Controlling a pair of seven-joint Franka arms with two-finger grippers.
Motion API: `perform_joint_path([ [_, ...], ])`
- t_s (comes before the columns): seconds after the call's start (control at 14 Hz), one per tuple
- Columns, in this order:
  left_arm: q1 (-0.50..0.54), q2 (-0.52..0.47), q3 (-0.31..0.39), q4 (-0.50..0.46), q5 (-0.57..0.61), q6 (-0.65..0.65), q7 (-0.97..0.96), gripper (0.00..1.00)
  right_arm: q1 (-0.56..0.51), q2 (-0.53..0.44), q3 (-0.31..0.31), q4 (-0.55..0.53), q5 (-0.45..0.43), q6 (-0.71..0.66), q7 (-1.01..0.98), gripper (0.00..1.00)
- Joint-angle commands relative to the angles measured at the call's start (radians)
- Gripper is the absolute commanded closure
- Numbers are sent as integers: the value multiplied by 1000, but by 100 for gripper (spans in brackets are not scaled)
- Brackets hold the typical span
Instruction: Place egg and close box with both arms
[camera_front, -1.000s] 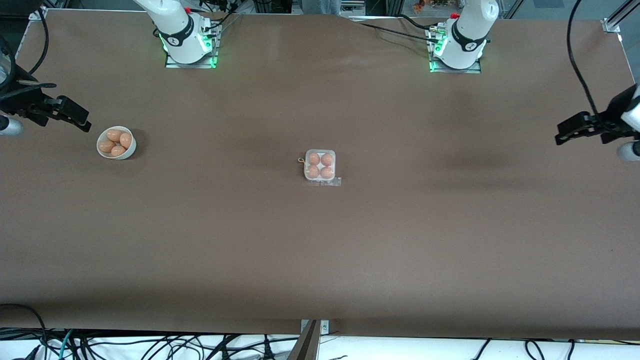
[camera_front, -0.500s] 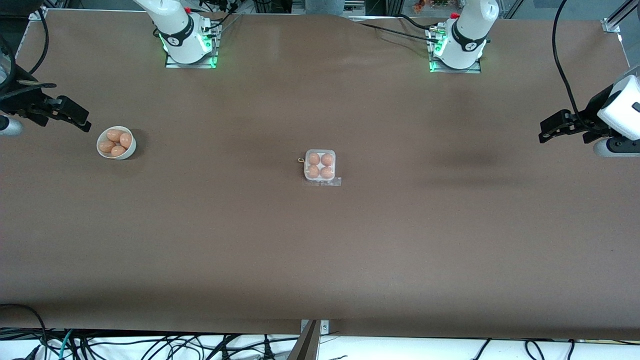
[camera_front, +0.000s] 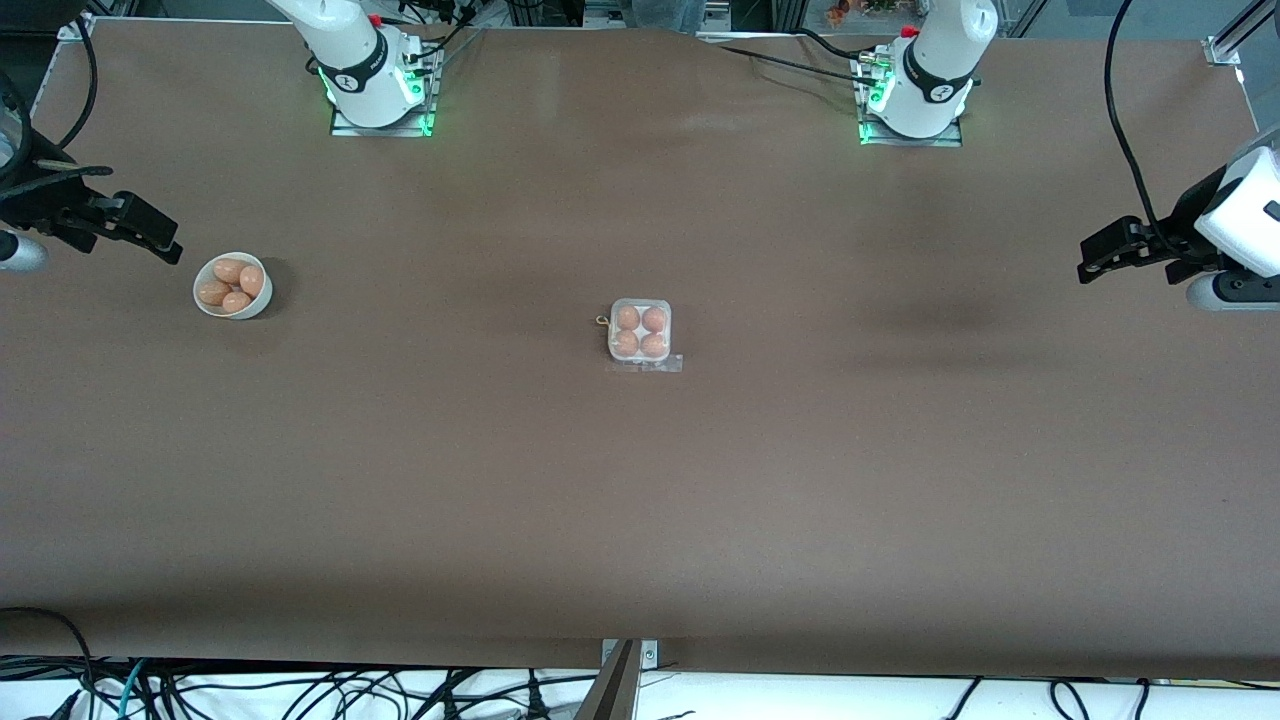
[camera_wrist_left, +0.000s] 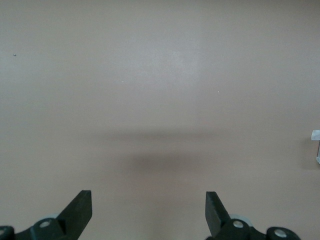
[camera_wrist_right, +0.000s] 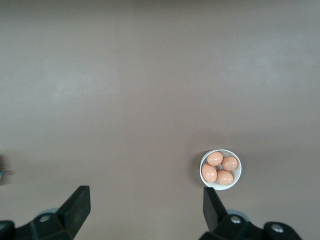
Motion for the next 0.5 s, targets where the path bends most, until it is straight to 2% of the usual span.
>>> perform_joint_path([
  [0.0,-5,-31,9,-32,-25,13,12,0,0,-12,-4,-7,17,-5,-20,0],
  [0.43,-5,-31,9,-32,-43,5,12,0,0,-12,-4,-7,17,-3,-20,0],
])
